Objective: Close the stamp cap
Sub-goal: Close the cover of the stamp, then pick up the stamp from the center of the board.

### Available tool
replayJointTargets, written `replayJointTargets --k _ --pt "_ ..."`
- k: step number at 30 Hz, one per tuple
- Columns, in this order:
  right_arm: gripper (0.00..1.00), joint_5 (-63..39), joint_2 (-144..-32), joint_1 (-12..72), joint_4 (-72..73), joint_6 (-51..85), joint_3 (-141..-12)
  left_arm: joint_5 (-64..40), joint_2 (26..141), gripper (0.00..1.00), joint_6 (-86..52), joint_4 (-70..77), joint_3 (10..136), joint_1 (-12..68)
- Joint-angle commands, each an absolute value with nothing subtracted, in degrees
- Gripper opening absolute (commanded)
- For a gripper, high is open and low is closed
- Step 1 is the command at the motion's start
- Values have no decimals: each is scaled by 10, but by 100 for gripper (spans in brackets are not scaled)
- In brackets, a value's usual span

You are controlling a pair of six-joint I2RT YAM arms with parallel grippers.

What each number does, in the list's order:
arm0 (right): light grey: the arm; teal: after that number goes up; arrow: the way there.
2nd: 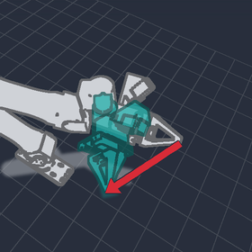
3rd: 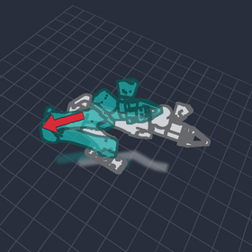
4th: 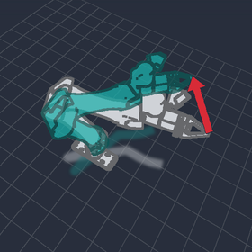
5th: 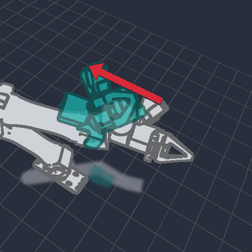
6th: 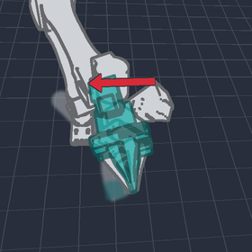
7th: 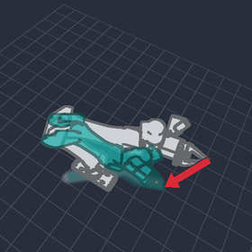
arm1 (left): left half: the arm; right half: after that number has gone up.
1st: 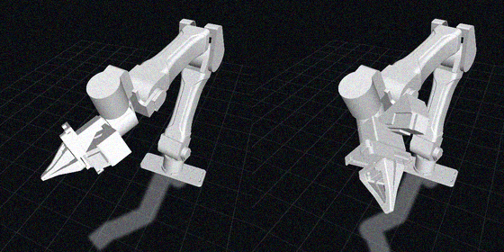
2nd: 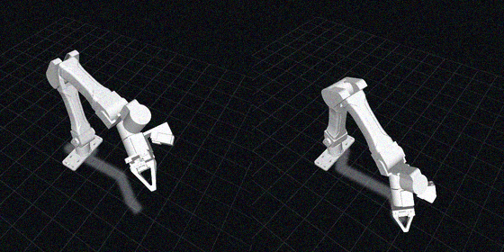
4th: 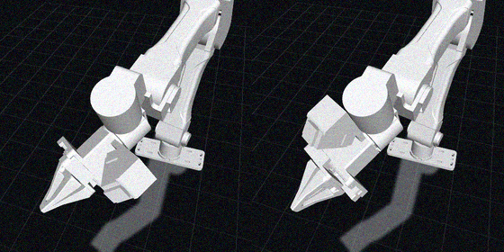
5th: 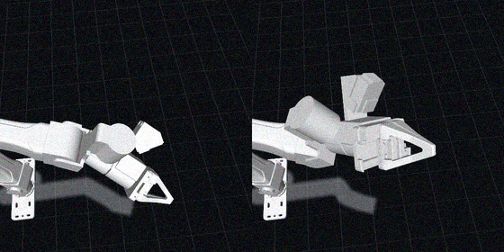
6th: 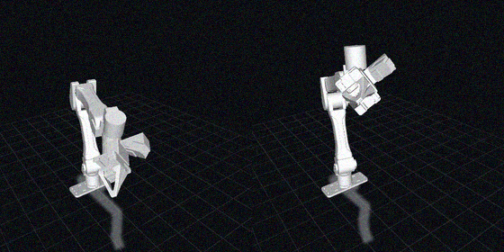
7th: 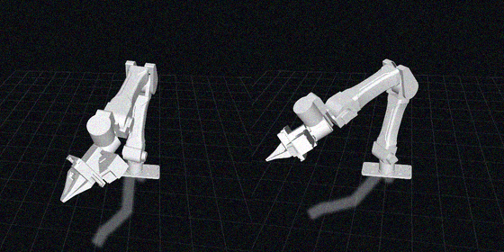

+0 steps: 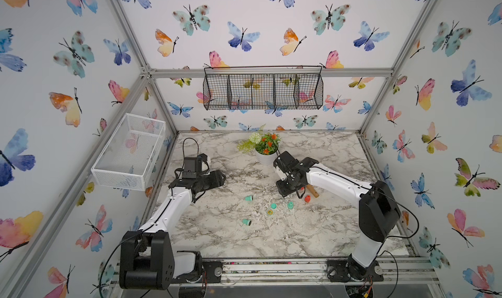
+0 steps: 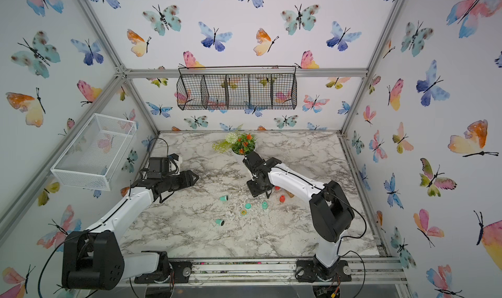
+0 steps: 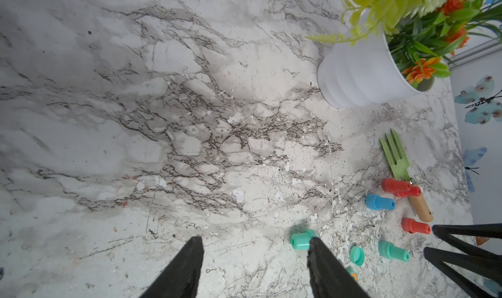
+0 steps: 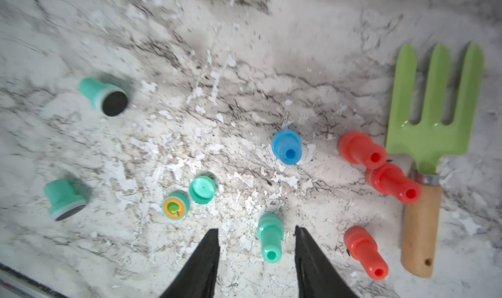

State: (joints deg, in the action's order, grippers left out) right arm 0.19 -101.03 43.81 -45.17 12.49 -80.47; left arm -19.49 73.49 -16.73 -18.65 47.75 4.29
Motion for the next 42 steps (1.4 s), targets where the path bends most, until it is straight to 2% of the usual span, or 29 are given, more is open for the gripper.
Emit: replayJointTargets --k 1,9,12,19,23,33,42 --pt "46 -55 -998 441 -423 67 -801 -204 726 64 -158 -202 480 43" --pt "43 -155 -1023 448 -290 -101 -796 -189 717 64 -157 -212 479 43" --pt "42 -156 -1055 463 -262 -135 -820 -172 716 64 -163 -217 479 37" --pt "38 -94 -1207 512 -382 -138 -994 -240 720 64 -189 -200 461 -53" --pt "38 -73 -1258 536 -399 -135 -1044 -249 720 63 -195 -190 460 -69" --pt "38 -45 -1346 557 -454 -126 -1113 -252 715 63 -198 -184 455 -70" --pt "36 16 -1346 562 -493 -118 -1102 -256 716 63 -198 -183 454 -70"
